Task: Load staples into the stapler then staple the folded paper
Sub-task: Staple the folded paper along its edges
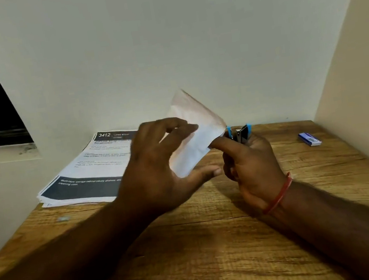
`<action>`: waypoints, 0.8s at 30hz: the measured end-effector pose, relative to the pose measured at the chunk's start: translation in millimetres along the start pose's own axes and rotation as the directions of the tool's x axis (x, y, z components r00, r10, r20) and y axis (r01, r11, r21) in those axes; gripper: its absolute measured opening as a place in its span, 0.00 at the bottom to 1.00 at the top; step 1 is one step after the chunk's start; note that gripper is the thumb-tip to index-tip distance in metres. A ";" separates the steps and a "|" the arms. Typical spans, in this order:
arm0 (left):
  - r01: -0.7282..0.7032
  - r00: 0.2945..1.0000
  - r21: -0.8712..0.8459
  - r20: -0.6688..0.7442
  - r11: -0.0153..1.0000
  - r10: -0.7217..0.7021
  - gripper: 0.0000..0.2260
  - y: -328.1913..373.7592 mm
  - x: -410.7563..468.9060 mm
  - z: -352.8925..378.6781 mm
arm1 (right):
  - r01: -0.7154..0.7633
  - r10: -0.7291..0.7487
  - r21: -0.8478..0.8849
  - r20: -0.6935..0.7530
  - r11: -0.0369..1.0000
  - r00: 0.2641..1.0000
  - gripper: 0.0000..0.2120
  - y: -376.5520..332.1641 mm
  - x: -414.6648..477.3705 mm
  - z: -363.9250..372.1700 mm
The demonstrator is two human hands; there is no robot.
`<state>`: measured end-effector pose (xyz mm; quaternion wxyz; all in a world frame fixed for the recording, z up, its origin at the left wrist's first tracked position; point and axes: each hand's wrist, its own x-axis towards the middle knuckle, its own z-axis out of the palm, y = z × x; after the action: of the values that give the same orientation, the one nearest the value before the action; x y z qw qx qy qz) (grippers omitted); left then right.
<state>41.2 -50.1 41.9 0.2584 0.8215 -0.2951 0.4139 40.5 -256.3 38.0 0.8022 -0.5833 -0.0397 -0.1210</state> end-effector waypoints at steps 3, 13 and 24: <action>0.023 0.999 -0.082 0.049 0.996 -0.019 0.30 0.3 -0.4 7.6 | 0.040 -0.040 -0.005 0.033 0.999 0.999 0.12 0.3 -3.5 0.6; 0.094 0.990 -0.250 -0.080 0.964 -0.117 0.05 5.2 8.5 4.7 | 0.453 -0.449 -0.379 0.106 0.807 0.887 0.07 -5.3 -6.3 0.0; 0.394 0.914 -0.311 0.032 0.865 -0.405 0.06 13.0 20.9 14.3 | 0.388 -0.406 -0.367 0.028 0.846 0.913 0.14 -4.1 5.9 -6.6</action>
<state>49.8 -74.3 54.1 0.4694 0.8064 -0.1757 0.3139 44.7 -264.7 40.9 0.6380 -0.6979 -0.1159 -0.3041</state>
